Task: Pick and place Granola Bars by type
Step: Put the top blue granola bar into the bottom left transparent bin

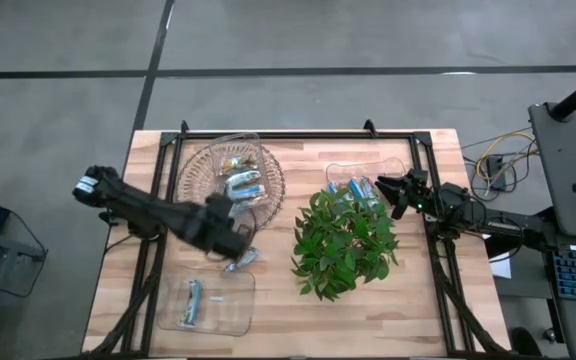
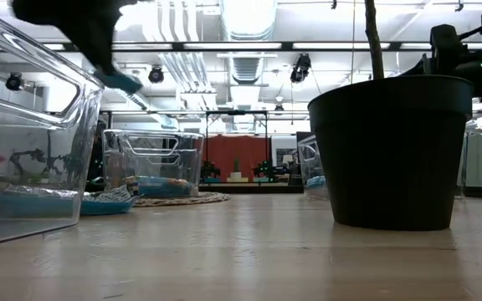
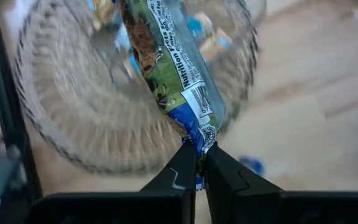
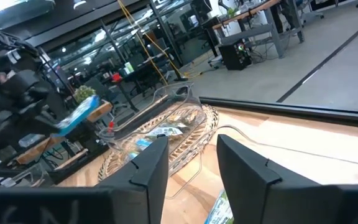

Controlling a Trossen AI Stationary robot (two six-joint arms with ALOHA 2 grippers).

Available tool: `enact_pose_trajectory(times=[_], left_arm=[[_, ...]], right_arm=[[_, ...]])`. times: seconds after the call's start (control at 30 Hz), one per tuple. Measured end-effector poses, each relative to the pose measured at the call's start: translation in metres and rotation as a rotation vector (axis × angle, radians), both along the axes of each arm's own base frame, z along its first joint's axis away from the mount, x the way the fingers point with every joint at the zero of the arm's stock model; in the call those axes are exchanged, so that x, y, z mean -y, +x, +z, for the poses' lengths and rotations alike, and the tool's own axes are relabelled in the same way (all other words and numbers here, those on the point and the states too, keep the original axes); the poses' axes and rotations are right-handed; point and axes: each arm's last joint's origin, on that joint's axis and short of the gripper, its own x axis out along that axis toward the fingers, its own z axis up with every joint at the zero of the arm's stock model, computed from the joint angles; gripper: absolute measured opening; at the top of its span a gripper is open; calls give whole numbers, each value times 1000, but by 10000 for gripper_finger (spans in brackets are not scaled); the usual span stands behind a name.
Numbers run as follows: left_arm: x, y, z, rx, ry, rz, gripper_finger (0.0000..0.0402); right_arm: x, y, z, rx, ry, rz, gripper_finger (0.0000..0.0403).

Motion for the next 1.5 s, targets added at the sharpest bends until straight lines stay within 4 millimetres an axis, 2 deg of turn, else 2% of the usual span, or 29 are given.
enact_pose_trajectory(times=[0.27, 0.53, 0.77, 1.03, 1.27, 1.5], left_arm=[[58, -22, -6, 70, -118, 48, 0], [97, -36, -20, 8, -238, 85, 0], [132, -39, -34, 13, -366, 71, 0], [160, -46, -45, 6, -462, 72, 0], [181, -52, -53, 6, -533, 41, 0], [193, -59, -65, -26, -529, 45, 0]], right_arm=[[0, 0, 0, 0, 0, -1, 135], [0, 0, 0, 0, 0, 0, 124], [0, 0, 0, 0, 0, 0, 127], [0, 0, 0, 0, 0, 0, 135], [0, 0, 0, 0, 0, 0, 126], [0, 0, 0, 0, 0, 0, 125]])
